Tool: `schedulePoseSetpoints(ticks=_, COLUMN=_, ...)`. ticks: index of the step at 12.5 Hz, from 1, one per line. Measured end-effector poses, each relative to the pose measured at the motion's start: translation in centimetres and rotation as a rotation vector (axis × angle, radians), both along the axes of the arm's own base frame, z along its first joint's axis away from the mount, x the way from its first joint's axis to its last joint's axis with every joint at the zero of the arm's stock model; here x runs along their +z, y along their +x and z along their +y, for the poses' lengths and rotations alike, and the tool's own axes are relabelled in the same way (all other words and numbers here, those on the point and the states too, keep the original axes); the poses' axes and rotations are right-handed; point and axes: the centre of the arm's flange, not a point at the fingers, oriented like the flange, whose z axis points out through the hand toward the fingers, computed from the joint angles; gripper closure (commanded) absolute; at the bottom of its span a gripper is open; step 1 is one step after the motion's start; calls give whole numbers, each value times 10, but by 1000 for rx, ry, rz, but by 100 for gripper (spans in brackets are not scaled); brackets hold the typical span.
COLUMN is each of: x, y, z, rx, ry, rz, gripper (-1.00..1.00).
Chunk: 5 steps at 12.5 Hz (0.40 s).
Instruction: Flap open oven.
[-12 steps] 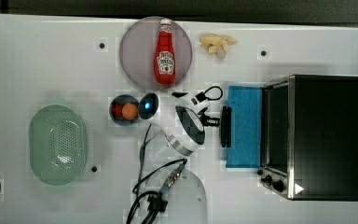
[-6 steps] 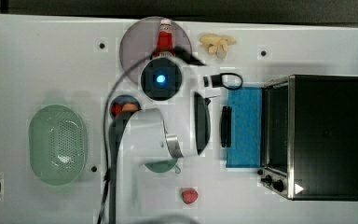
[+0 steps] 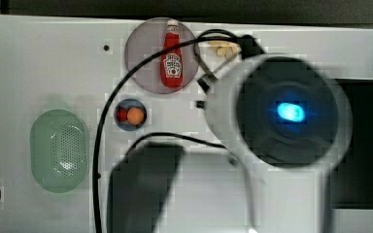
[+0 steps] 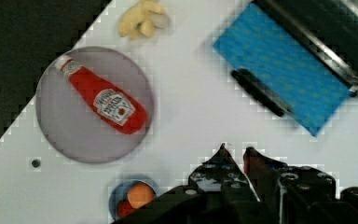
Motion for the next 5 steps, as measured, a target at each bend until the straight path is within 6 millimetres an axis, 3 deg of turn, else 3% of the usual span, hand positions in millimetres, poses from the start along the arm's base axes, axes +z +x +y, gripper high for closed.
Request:
schedulePoseSetpoints(ticks=2, x=30, y=-13, z=-11, rx=-25, ry=20, rz=8, gripper=65)
schedulePoseSetpoints(ticks=5, x=28, y=-12, z=-13, rx=-31, ry=18, rz=20, gripper=65)
